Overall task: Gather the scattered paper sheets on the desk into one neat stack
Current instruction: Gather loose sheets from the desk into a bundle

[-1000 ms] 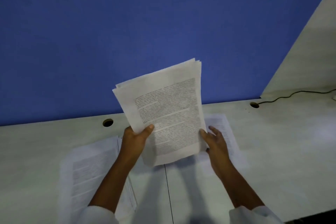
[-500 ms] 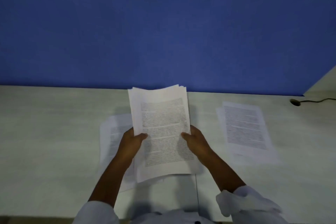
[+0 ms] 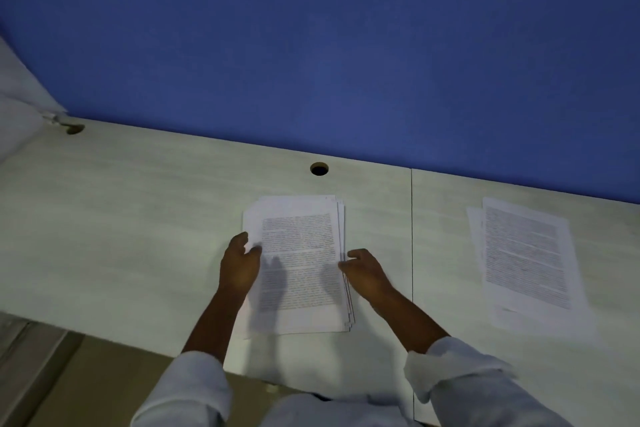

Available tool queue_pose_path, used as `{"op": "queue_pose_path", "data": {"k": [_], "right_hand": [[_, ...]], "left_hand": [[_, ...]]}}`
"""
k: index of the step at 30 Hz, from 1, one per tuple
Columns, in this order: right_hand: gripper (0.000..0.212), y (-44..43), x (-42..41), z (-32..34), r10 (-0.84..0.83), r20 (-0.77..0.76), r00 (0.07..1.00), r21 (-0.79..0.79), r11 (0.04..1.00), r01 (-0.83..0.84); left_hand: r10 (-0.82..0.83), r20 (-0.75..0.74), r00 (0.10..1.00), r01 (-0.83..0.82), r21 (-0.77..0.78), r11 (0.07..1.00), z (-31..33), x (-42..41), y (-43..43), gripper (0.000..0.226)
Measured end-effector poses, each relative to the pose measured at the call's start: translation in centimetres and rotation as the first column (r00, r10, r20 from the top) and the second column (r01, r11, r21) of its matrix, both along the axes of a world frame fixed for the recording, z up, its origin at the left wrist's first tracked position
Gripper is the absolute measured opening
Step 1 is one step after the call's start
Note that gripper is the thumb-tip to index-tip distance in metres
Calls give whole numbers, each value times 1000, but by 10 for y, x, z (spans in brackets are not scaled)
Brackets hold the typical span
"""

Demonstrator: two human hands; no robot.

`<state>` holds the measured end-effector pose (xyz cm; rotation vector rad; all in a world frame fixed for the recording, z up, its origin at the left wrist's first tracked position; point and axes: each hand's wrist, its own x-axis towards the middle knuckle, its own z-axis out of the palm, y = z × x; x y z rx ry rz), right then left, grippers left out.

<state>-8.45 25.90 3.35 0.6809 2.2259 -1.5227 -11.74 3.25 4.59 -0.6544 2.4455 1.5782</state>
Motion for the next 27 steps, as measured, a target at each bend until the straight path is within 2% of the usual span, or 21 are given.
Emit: {"op": "queue_pose_path", "data": {"k": [4,7,10,13,20,23,27], "right_hand": [[41,38,28,-22,-135,22,991,-2,991,135],[33,75,56,-32,-290,24,957,-30,956,291],[22,116,83,-33,-409,6,912,11,912,409],[15,161,104,-35,-459,-32,888,66,886,460],[20,262,122,-25,-469,-155,869,240,836,494],[35,306,122,-30,-458,-192,868,357,791,496],[75,349,118,-35,-477,-78,875,514,733,446]], "left_hand": [[-46,-35,998,44,-37,998,-6,6,22,41],[-121,-28,992,120,-27,992,-12,10,55,37],[-198,-7,980,198,-10,980,-15,14,97,36],[-303,6,953,304,-36,952,-17,17,144,38],[-435,60,898,435,9,900,-28,43,228,37],[-448,88,890,448,20,894,-39,55,247,33],[-475,127,871,479,-3,878,-44,74,268,28]]}}
